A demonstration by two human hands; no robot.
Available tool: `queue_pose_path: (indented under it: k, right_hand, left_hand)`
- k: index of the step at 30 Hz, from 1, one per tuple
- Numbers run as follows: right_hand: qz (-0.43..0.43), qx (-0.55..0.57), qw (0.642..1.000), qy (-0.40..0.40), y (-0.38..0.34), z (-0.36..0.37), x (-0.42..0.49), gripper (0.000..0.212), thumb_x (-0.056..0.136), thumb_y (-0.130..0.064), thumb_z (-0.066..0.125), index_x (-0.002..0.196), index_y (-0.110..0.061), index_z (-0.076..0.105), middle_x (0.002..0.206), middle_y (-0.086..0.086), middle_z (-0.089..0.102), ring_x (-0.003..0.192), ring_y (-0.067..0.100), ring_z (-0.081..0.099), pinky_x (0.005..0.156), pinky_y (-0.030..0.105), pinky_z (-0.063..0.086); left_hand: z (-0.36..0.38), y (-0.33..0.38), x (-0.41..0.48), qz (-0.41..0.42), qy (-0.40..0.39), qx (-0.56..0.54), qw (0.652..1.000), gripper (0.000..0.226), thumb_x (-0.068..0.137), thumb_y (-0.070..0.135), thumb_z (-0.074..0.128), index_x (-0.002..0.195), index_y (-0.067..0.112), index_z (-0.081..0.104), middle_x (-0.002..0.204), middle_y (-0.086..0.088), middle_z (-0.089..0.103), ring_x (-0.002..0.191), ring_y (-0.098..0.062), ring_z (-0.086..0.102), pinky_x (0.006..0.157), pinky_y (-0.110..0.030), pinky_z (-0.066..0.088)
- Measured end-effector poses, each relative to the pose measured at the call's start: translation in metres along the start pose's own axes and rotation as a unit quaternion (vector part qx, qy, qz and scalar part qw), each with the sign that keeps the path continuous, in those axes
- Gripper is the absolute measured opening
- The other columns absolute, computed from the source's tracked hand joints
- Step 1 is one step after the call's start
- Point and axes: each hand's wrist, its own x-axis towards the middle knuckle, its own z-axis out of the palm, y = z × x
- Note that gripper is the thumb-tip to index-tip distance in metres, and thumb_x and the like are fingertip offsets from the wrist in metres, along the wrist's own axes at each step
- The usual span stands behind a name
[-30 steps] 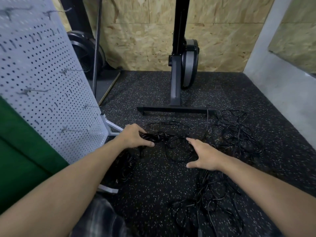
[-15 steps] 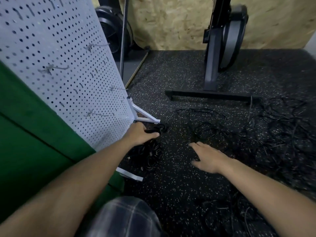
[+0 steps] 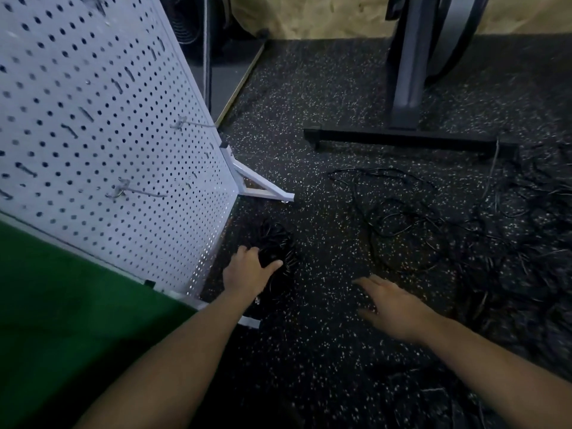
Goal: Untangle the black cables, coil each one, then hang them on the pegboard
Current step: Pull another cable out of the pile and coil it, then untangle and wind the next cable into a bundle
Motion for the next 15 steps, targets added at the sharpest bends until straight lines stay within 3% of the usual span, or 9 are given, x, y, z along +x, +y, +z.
queue_pose_path:
  k: [5, 9, 15]
  right_hand:
    - [0.023, 0.016, 1.000, 0.012, 0.001, 0.000, -0.009, 0.066, 0.104, -0.035, 0.058, 0.161, -0.020, 0.028, 0.160, 0.003, 0.034, 0.147, 0.025, 0.037, 0.118, 0.040, 0.037]
    - [0.057, 0.040, 0.998, 0.014, 0.008, 0.000, -0.031, 0.065, 0.105, -0.032, 0.056, 0.161, -0.019, 0.027, 0.162, 0.003, 0.032, 0.150, 0.026, 0.033, 0.120, 0.041, 0.035]
    - [0.120, 0.068, 0.990, 0.024, 0.029, 0.014, -0.068, 0.060, 0.106, -0.033, 0.055, 0.159, -0.022, 0.030, 0.161, 0.003, 0.032, 0.146, 0.029, 0.037, 0.114, 0.046, 0.042]
  left_hand:
    - [-0.001, 0.009, -0.008, 0.026, 0.022, 0.059, 0.998, 0.094, 0.091, 0.077, 0.054, 0.158, 0.014, 0.037, 0.160, -0.014, 0.034, 0.144, -0.035, 0.038, 0.112, -0.051, 0.042]
    - [-0.002, 0.035, -0.024, 0.141, 0.027, 0.045, 0.989, 0.081, 0.095, 0.067, 0.059, 0.156, 0.017, 0.040, 0.156, -0.008, 0.036, 0.143, -0.031, 0.037, 0.114, -0.049, 0.040]
    - [0.013, 0.088, -0.060, 0.293, -0.094, 0.003, 0.951, 0.062, 0.100, 0.054, 0.061, 0.151, 0.022, 0.047, 0.149, -0.001, 0.040, 0.140, -0.023, 0.041, 0.112, -0.043, 0.044]
